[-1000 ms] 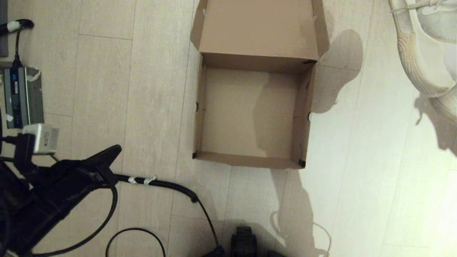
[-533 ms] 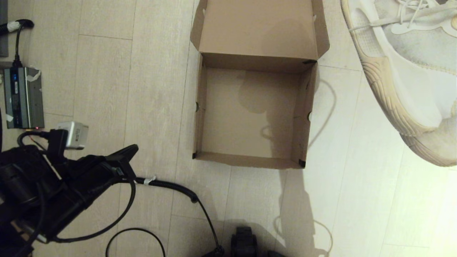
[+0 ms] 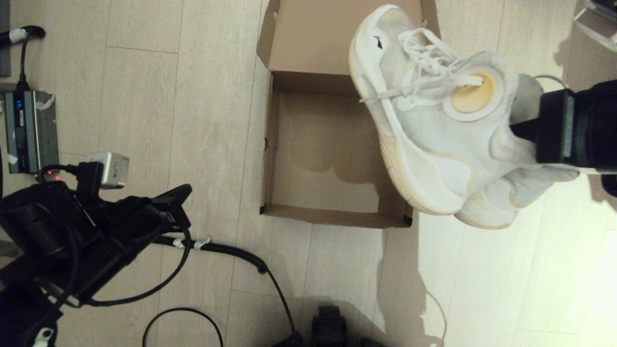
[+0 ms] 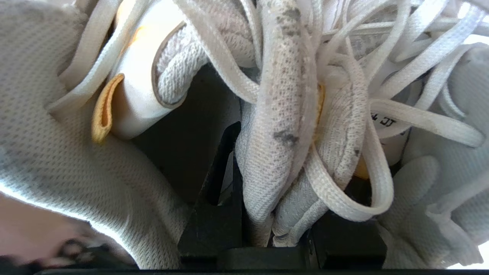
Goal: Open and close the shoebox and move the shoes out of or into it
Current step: Put the shoes into the shoe box
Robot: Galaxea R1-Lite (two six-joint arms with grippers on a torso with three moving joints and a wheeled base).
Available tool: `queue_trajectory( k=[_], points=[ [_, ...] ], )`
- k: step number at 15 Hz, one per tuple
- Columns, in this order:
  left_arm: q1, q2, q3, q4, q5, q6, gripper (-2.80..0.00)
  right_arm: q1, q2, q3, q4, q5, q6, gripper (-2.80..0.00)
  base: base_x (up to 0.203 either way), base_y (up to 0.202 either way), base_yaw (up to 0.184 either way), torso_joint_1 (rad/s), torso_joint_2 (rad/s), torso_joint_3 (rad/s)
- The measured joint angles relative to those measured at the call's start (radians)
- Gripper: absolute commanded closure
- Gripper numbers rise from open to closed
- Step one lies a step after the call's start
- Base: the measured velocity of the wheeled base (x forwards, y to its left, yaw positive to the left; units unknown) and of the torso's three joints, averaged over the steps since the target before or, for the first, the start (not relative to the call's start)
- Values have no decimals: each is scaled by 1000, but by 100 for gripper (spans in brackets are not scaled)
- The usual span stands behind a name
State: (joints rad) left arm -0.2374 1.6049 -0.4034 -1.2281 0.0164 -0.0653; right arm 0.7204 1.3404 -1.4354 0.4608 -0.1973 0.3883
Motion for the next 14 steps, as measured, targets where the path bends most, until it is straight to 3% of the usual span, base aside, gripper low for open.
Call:
queue_trajectory(
  k=[2, 7, 14],
  points=[
    [2, 11, -13, 0, 0, 0, 0, 29, 43, 35, -70, -50, -44, 0, 0, 0, 0, 0, 0, 0],
    [2, 24, -22, -1, 0, -1, 0, 43, 147, 110, -266, -88, -77, 0, 0, 0, 0, 0, 0, 0],
    [7, 15, 7, -10, -1, -2, 0, 34, 290, 272, -653, -168, -210, 0, 0, 0, 0, 0, 0, 0]
  ],
)
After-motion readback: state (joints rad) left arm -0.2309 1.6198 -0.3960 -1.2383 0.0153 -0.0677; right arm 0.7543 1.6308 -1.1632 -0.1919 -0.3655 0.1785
